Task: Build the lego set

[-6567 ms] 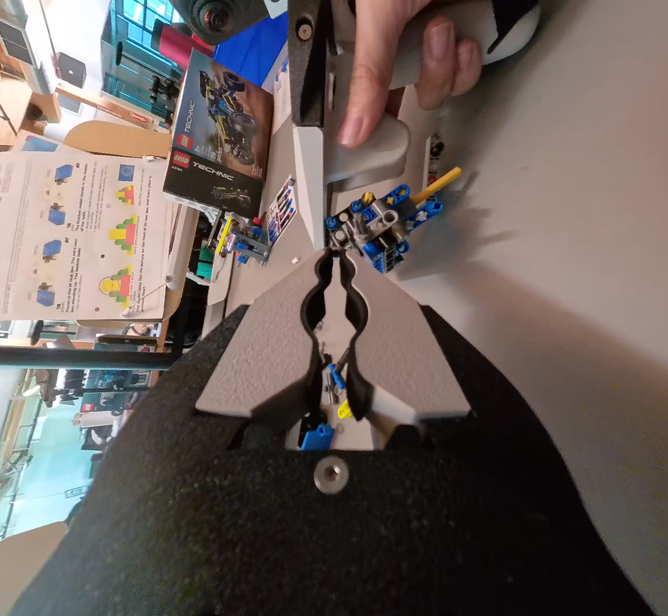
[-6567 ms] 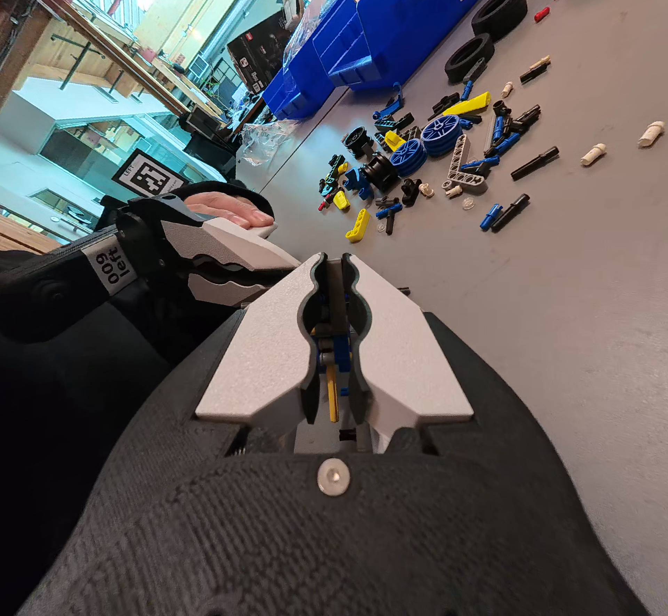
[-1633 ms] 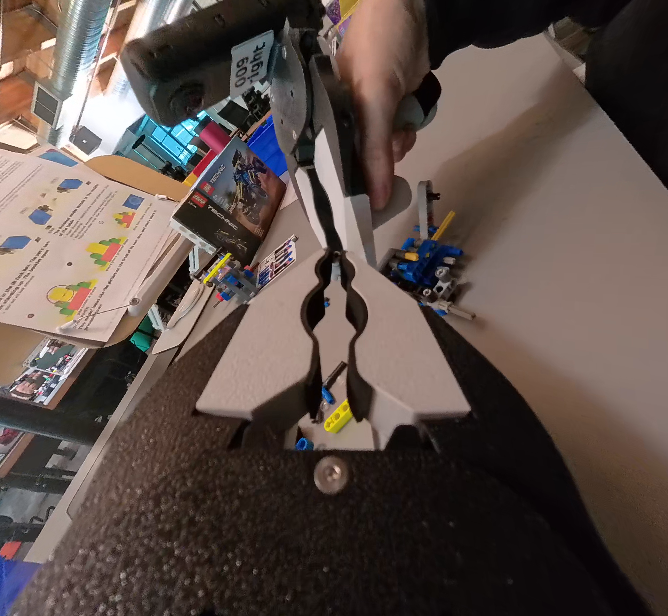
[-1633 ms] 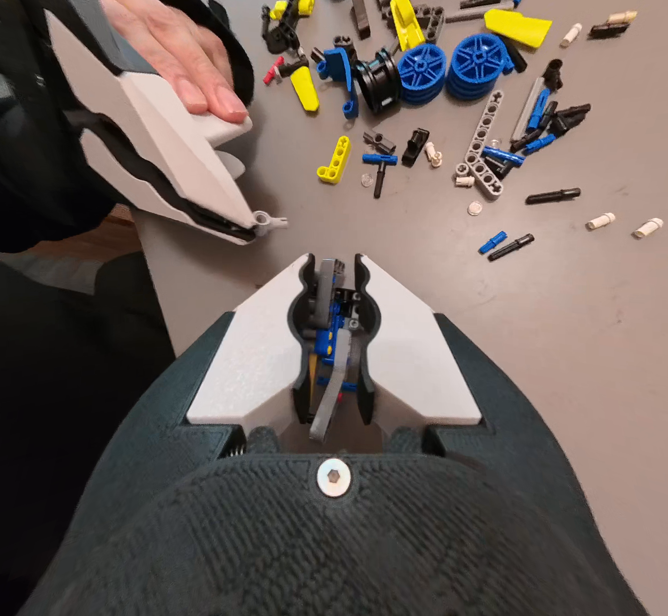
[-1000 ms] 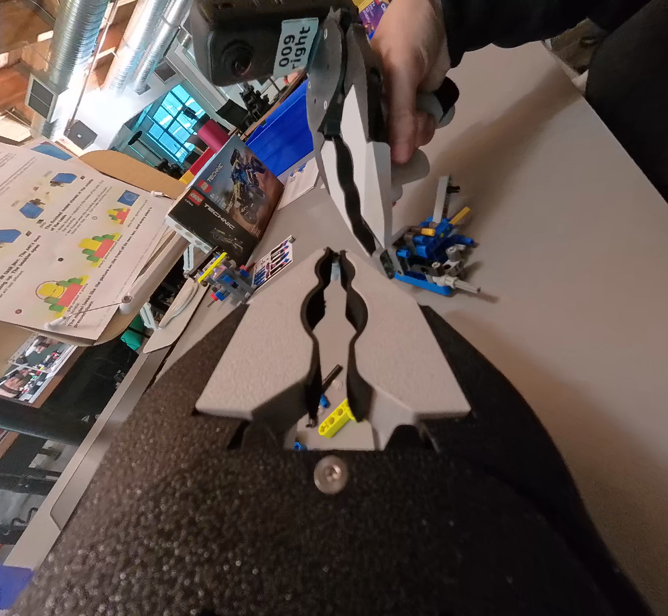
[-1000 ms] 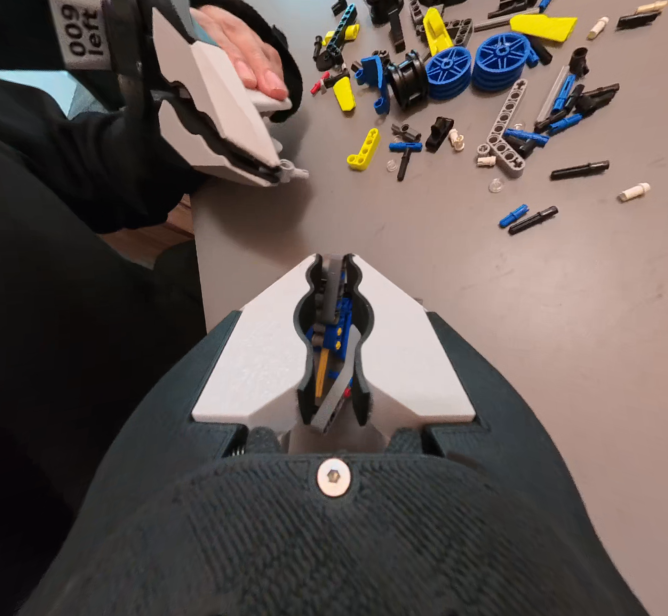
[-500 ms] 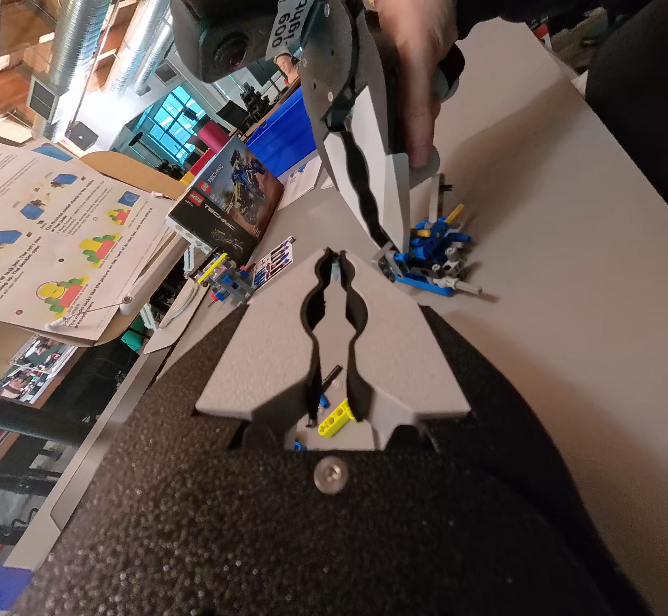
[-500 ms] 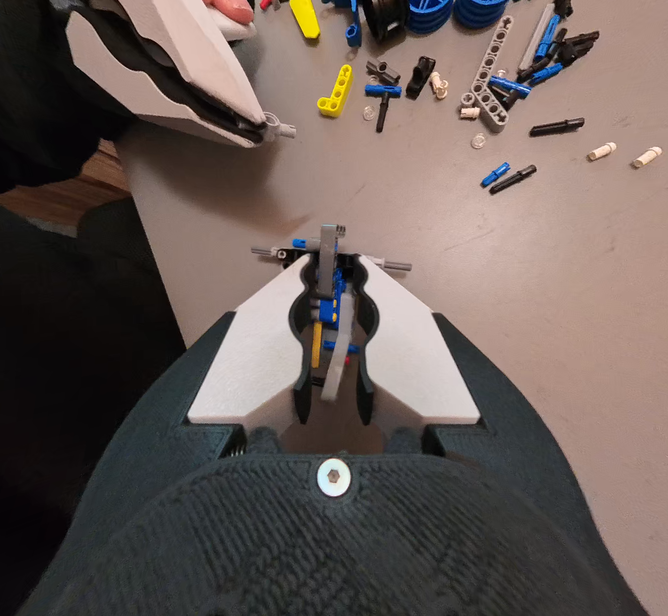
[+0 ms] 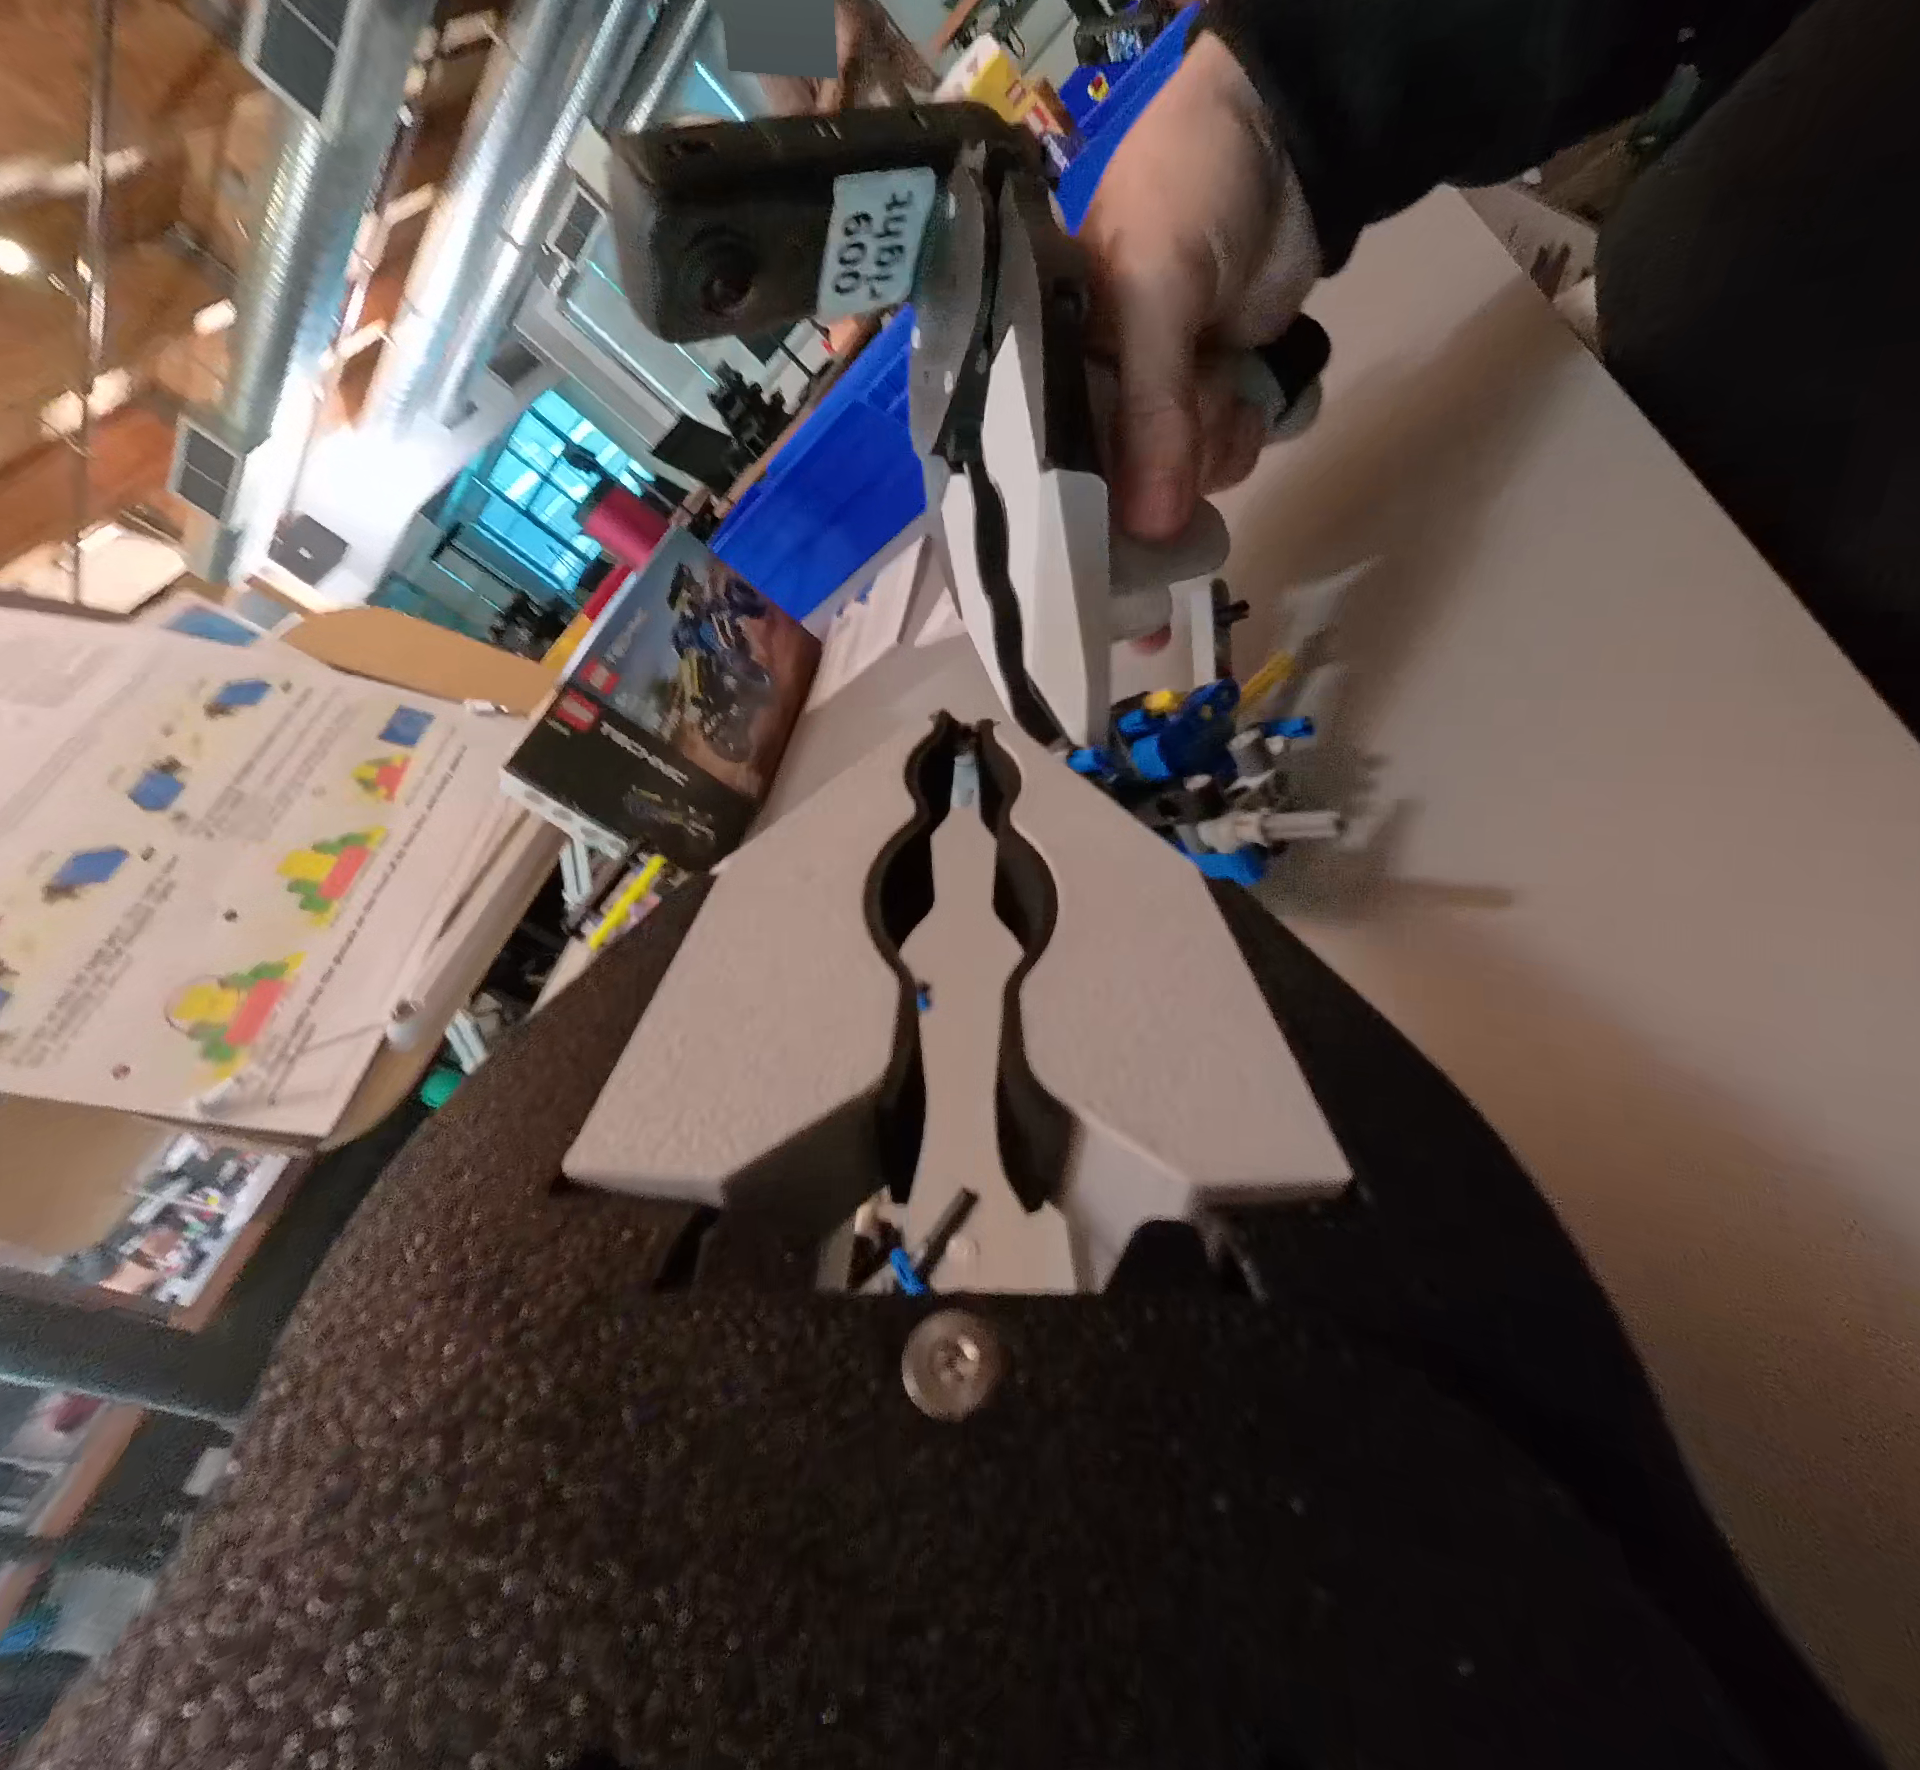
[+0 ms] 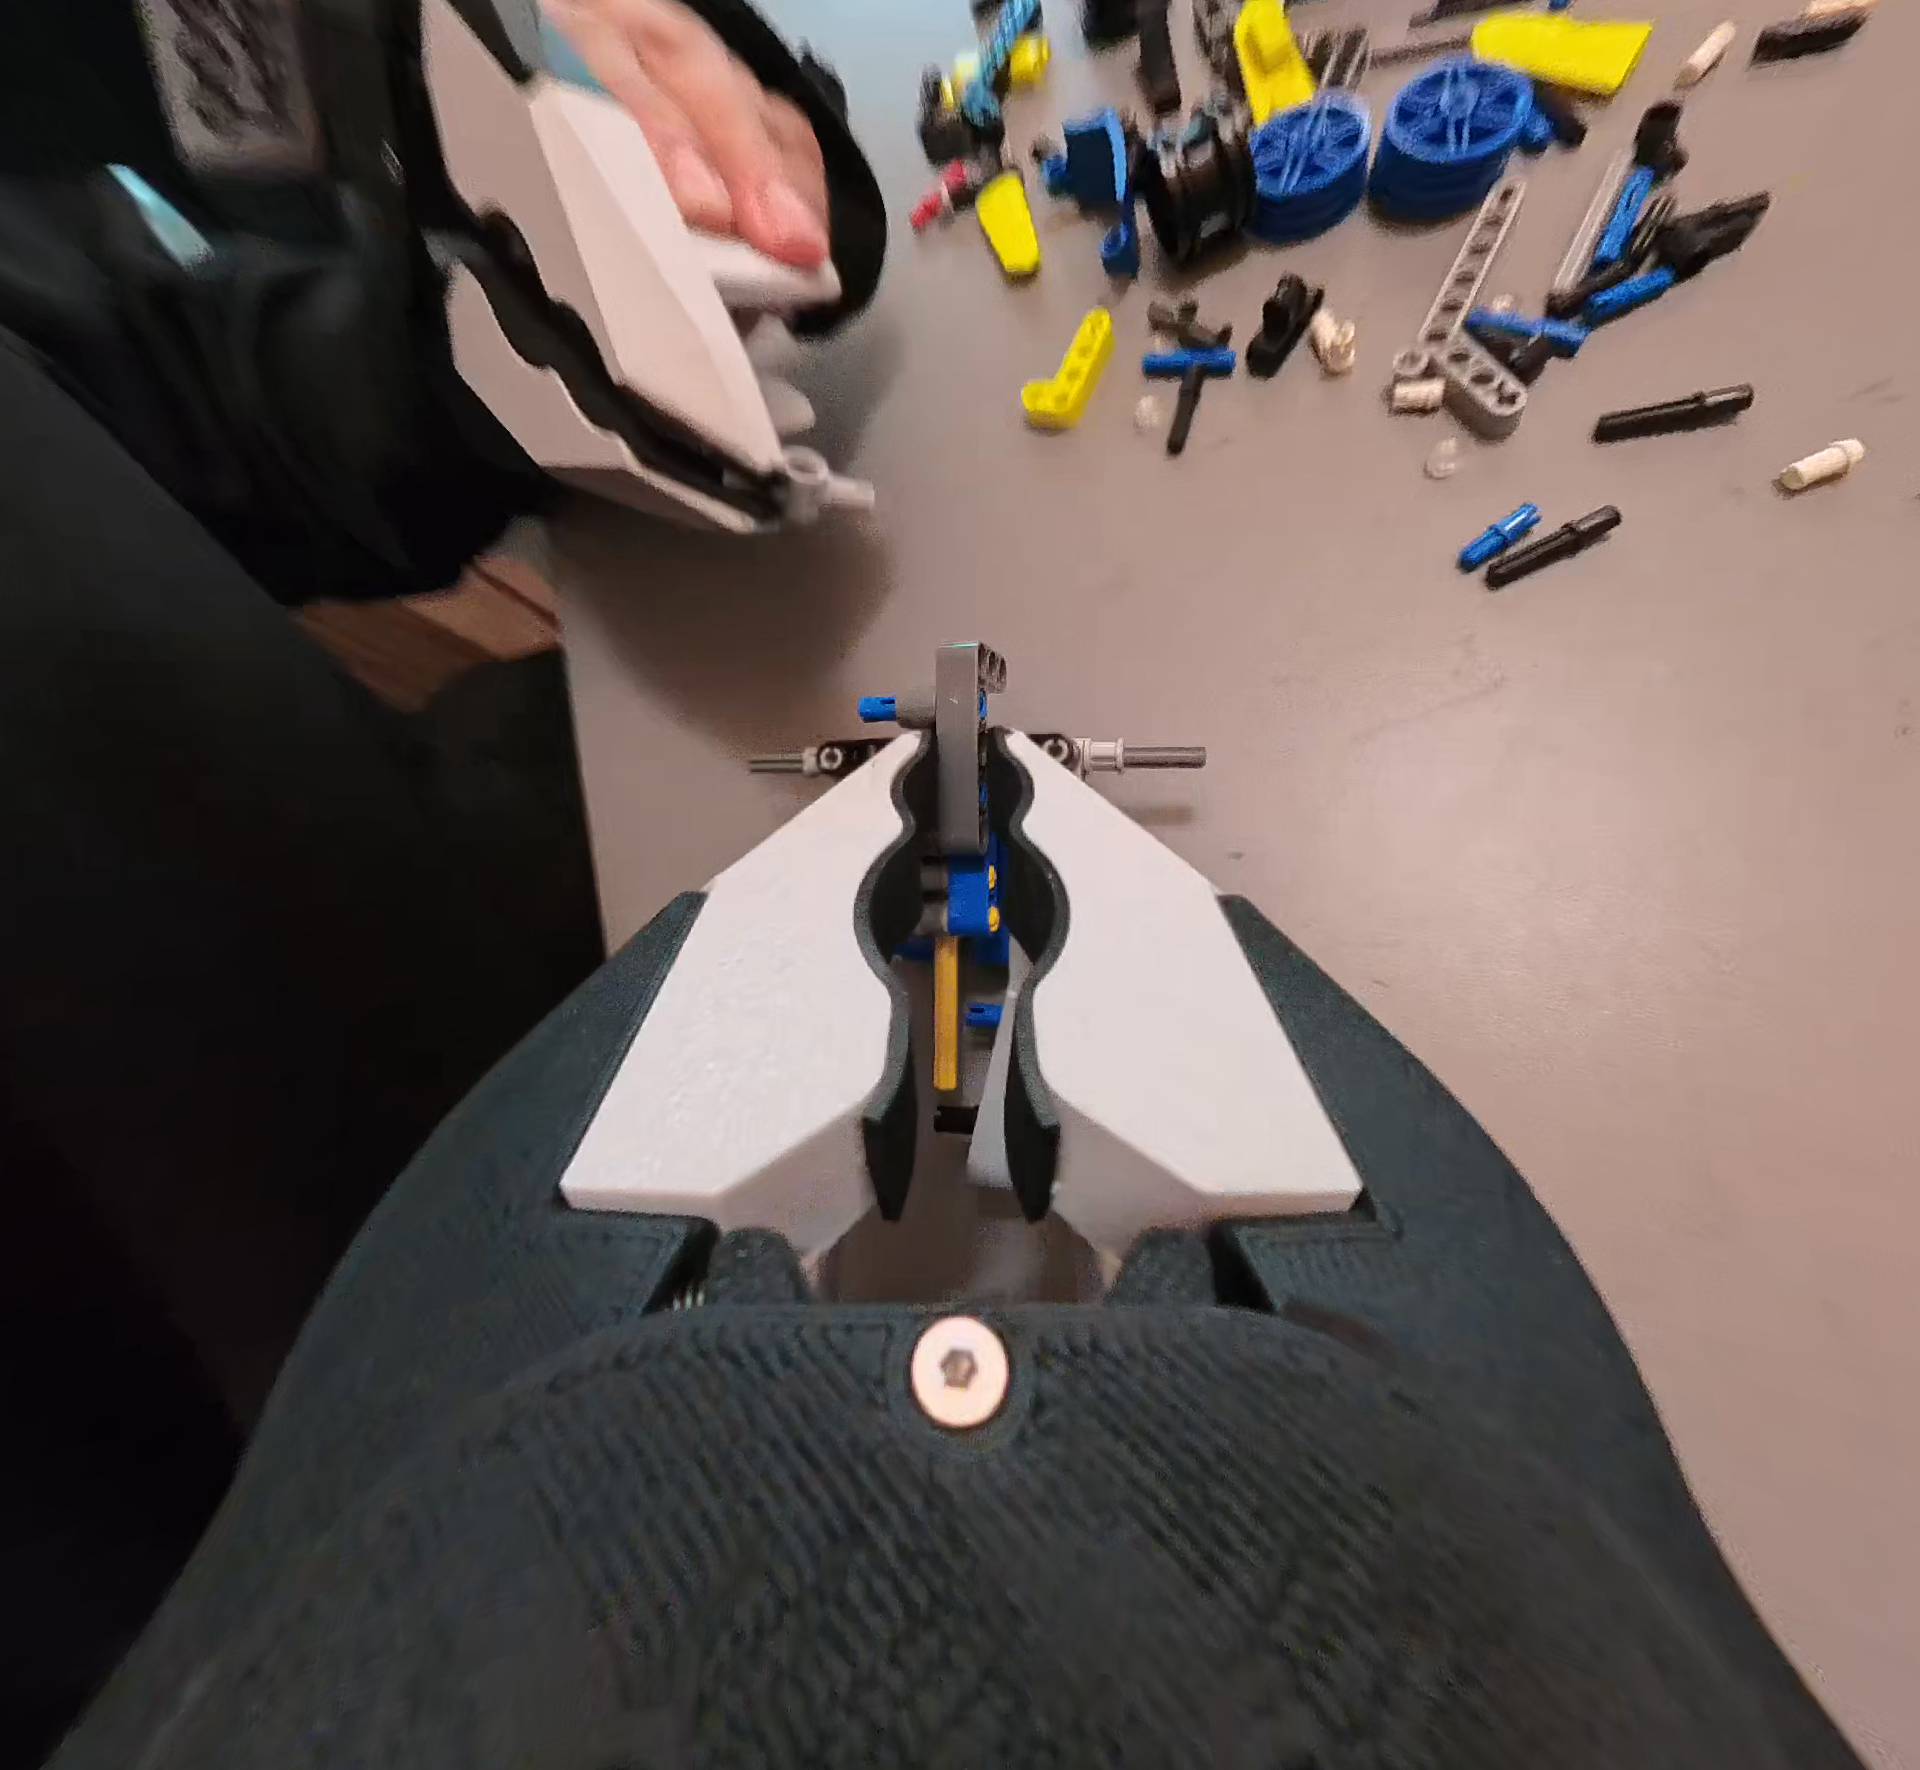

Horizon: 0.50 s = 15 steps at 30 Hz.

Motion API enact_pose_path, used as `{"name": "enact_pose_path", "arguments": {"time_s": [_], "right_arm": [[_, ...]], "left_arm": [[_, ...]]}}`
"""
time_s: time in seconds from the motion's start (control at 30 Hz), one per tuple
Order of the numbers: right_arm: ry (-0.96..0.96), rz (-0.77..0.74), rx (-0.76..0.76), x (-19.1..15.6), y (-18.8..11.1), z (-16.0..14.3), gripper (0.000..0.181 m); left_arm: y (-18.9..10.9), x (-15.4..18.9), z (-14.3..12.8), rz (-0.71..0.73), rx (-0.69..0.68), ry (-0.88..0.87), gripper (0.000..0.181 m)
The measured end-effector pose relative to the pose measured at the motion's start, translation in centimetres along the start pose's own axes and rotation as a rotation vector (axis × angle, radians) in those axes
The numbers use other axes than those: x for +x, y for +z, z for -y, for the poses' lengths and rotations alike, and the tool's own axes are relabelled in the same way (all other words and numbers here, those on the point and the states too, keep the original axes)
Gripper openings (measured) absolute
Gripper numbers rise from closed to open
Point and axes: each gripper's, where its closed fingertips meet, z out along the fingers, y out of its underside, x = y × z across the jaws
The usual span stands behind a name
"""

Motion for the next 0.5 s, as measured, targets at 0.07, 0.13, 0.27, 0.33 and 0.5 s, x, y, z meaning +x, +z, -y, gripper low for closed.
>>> {"name": "enact_pose_path", "arguments": {"time_s": [0.07, 0.13, 0.27, 0.33, 0.5], "right_arm": [[0.038, 0.054, 0.151, -0.5, -1.1, 1.1, 0.007], [0.084, 0.085, 0.293, -0.6, -2.3, 1.9, 0.007], [0.178, 0.204, 0.563, -1.1, -4.7, 2.9, 0.007], [0.208, 0.256, 0.655, -1.2, -5.5, 3.0, 0.007], [0.193, 0.351, 0.672, -2.4, -5.8, 3.0, 0.007]], "left_arm": [[0.4, -0.2, 0.9, 0.022, 0.032, 0.031, 0.001], [0.8, -0.3, 1.6, 0.030, 0.061, 0.040, 0.001], [1.8, -0.4, 2.4, 0.023, 0.086, 0.053, 0.001], [2.1, -0.6, 2.9, 0.032, 0.100, 0.051, 0.001], [2.2, -0.9, 3.9, 0.060, 0.138, 0.048, 0.001]]}}
